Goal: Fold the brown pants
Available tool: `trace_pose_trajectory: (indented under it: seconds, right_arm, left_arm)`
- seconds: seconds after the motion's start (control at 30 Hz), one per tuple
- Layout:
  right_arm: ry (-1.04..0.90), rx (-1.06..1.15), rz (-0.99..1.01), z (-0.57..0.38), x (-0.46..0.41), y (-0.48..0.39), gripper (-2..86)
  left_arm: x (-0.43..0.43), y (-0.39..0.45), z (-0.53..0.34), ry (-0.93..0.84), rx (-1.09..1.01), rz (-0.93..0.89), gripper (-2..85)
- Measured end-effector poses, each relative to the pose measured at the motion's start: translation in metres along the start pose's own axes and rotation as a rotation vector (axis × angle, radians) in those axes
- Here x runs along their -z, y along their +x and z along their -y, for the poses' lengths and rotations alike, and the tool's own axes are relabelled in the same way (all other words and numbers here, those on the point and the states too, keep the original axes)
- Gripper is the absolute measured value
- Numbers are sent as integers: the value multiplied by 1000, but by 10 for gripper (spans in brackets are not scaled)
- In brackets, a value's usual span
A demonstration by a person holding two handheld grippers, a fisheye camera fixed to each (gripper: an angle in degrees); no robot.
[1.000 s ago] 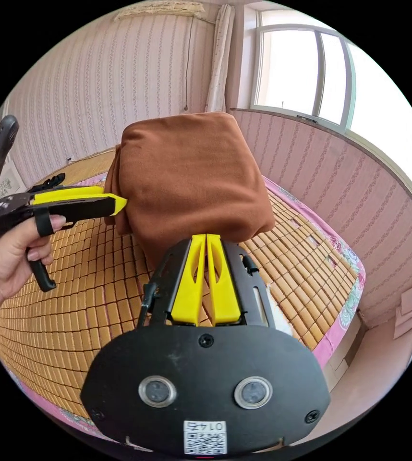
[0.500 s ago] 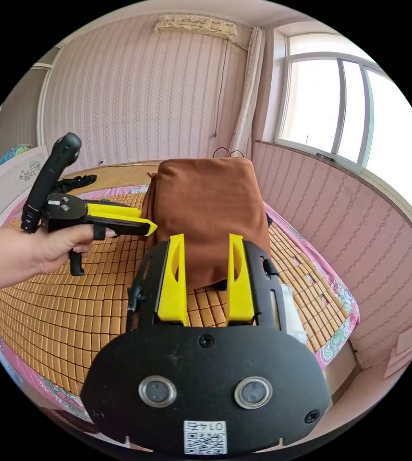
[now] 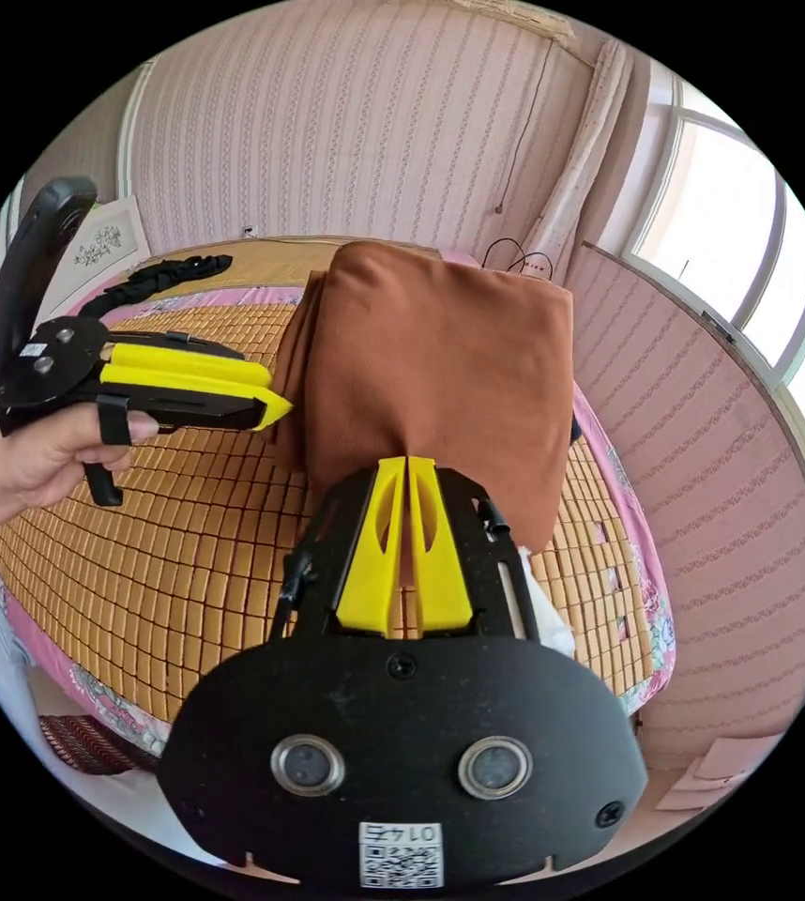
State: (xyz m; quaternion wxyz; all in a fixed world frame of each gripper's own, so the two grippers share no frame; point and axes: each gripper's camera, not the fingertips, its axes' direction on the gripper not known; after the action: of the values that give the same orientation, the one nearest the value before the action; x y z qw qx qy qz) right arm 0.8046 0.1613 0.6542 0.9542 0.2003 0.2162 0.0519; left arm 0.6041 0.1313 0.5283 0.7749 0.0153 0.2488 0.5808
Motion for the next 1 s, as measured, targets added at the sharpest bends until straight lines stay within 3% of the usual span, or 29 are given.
trace_pose_trajectory:
  seconds: [0.17,0.33,0.47,0.53,0.63,0.9,1.0]
  right_arm:
    - [125,42,198,2,73,-4,-3]
    - [212,231,468,-8,160,-86,-3]
    - [67,363,648,-54,152,-181,-3]
    - [-118,365,766,-91,112,-246,-3]
    - [-203,295,855,-125,98,-291,-2]
    - [-148,222,673,-142,149,-309,18]
    - [-153,196,635,-144,168,-327,99]
  left_arm:
    - [104,-16,-44,127,118,-63,-3]
    - [260,-32,-154,208,92,-61,-9]
    - [344,-17,-319,81,154,84,-10]
    - [340,-20,-398,-25,301,163,-10]
    - [338,-27,-502,-104,583,177,-10]
    - [388,-14,-598,33,734,162,-10]
    - [396,-11,-618,58,753,145,-10]
